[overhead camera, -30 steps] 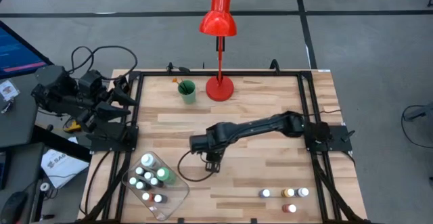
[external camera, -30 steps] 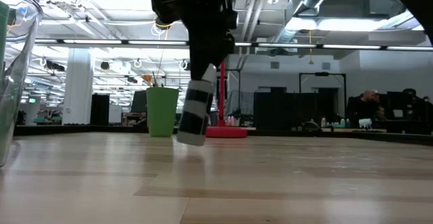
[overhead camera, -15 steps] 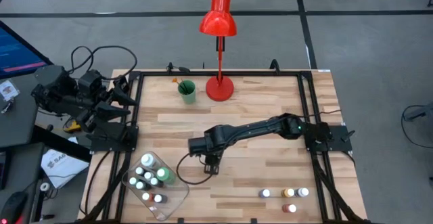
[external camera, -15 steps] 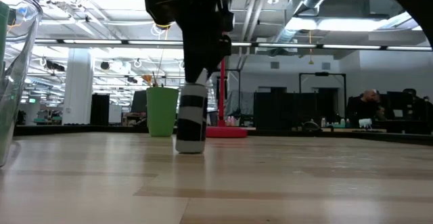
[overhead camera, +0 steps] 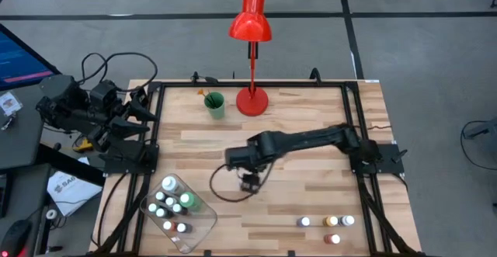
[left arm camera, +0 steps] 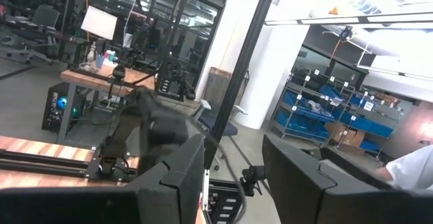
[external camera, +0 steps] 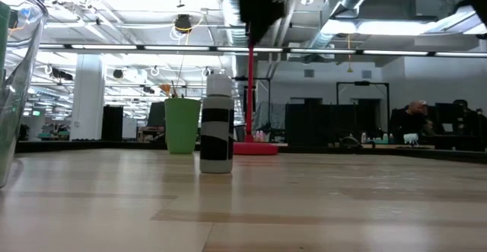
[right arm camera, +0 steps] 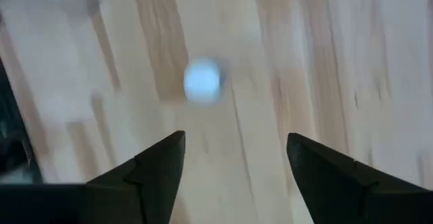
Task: Pick & Place Paint Supplies
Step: Move the violet coloring bottle to the center of the table
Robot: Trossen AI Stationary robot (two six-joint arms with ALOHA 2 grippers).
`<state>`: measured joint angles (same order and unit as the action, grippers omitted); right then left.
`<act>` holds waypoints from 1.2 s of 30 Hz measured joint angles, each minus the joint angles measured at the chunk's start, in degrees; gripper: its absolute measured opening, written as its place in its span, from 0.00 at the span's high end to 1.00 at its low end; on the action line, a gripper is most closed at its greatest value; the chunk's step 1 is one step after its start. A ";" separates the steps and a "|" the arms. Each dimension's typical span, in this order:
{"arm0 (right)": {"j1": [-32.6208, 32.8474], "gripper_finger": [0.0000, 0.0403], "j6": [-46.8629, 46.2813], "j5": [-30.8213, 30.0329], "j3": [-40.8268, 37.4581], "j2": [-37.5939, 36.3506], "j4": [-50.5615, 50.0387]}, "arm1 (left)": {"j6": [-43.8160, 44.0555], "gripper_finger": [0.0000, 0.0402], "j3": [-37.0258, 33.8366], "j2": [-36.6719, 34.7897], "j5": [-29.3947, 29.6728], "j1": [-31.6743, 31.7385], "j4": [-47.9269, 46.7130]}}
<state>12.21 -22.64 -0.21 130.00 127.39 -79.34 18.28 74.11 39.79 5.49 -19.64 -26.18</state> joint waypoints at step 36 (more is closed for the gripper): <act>30.83 0.37 -40.53 -2.68 -31.22 -20.51 0.62 | -1.79 0.65 0.00 0.00 0.01 0.00 -0.45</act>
<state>43.04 -63.17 -2.89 98.78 106.88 -78.72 16.49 74.11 39.79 5.50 -19.64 -26.63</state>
